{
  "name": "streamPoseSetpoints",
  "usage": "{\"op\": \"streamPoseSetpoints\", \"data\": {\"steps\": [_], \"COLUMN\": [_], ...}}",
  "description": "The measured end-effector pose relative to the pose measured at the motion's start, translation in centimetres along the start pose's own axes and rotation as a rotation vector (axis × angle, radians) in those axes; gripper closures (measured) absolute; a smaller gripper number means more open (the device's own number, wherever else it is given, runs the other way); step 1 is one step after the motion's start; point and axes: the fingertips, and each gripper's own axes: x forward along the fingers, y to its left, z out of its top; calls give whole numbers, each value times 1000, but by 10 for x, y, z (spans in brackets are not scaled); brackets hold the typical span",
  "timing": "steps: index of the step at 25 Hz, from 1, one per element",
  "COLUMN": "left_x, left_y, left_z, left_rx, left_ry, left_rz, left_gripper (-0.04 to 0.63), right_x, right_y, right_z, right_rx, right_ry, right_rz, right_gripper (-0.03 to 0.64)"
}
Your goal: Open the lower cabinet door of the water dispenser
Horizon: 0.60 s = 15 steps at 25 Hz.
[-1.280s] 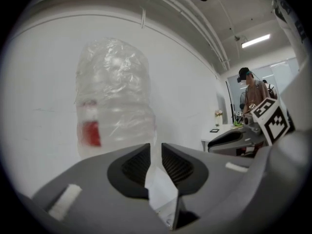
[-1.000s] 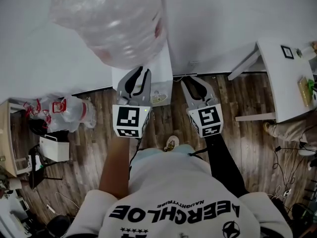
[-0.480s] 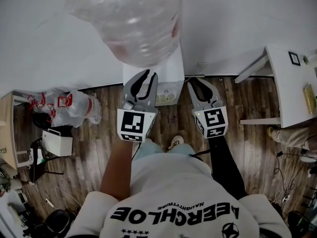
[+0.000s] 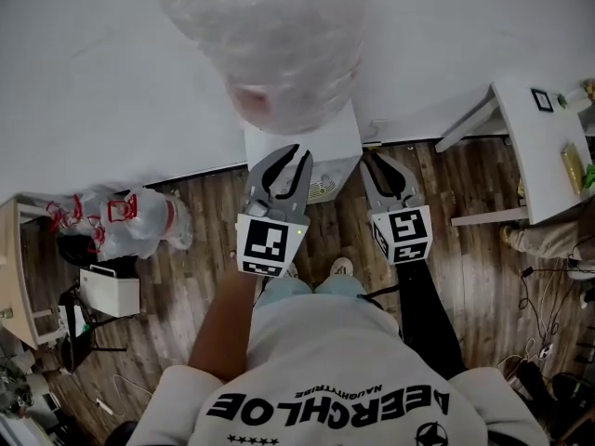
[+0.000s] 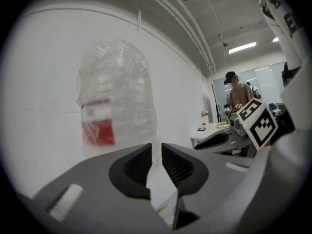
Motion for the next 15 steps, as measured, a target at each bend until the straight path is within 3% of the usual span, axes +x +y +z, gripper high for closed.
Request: {"op": "streamPoseSetpoints", "data": {"steps": [8,15], "left_x": [-9,-6], "left_y": [2,-15], "left_z": [-4,-21], "left_rx": [-18,-24], "left_ry": [-30,-23], "left_rz": [-124,-235], "left_gripper": [520,520], "right_x": [-1,-11], "right_y": [32,48], "right_z": [-7,-34], "right_rx": [-49,-22], "right_ry": [61,123], "right_rz": [-62,-126], "right_gripper": [541,540]}}
